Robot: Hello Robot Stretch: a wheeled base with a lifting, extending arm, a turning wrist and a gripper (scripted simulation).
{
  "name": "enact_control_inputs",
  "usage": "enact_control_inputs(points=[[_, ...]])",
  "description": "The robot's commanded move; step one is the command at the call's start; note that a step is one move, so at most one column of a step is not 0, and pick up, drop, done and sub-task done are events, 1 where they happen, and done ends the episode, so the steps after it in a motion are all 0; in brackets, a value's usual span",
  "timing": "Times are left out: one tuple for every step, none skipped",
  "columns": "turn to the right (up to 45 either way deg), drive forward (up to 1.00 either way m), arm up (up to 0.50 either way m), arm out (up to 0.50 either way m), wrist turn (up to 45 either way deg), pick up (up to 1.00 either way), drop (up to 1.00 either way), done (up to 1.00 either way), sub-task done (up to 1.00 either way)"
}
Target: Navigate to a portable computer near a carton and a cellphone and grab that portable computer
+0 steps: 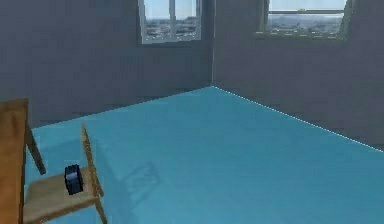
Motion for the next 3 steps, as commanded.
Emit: enact_control_inputs(points=[[0.0, 0.3, 0.0, 0.0, 0.0, 0.0, 0.0, 0.0, 0.0], [-45.0, 0.0, 0.0, 0.0, 0.0, 0.0, 0.0, 0.0, 0.0], [-45.0, 0.0, 0.0, 0.0, 0.0, 0.0, 0.0, 0.0, 0.0]])
